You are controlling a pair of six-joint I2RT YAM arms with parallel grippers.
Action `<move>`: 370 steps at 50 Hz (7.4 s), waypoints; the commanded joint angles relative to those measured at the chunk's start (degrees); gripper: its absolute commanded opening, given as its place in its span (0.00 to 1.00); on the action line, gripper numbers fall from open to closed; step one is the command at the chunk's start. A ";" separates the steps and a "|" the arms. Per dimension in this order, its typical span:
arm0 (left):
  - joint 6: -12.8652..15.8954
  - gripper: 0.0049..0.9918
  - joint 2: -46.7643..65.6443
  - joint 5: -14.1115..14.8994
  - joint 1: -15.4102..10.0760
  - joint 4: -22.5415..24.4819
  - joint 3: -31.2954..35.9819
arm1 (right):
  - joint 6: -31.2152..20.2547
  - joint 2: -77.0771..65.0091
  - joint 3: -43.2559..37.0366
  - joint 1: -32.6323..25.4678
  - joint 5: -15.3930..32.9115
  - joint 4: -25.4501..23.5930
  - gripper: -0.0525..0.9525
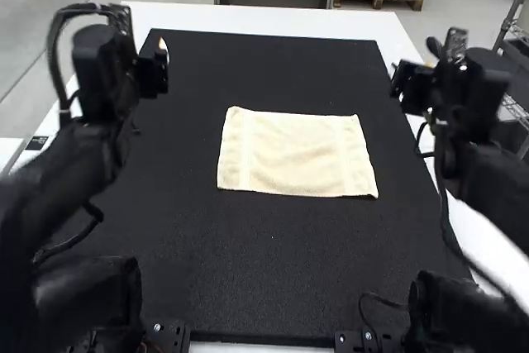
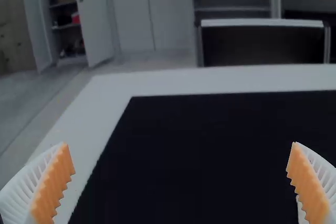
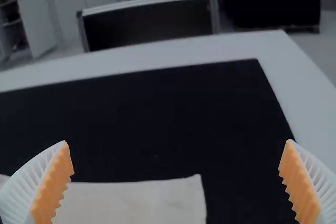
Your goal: Fold the towel.
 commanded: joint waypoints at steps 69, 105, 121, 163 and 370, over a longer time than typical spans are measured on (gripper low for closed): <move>-10.52 0.97 41.82 22.54 -7.41 1.37 13.85 | -8.61 29.91 2.36 0.66 -8.79 11.84 0.95; -4.89 0.97 54.56 21.39 -7.41 0.67 24.14 | -7.21 48.46 11.33 2.42 -8.88 15.62 0.95; -1.81 0.97 58.78 21.39 -7.41 -0.48 28.00 | -6.42 53.82 15.46 2.60 -9.23 17.73 0.95; -0.23 0.96 68.97 21.39 -10.22 -2.32 39.34 | -5.54 64.19 24.07 2.68 -9.93 19.40 0.96; -2.60 0.26 78.38 21.04 -11.28 -3.90 48.04 | -12.48 80.36 42.44 3.30 -8.96 8.68 0.46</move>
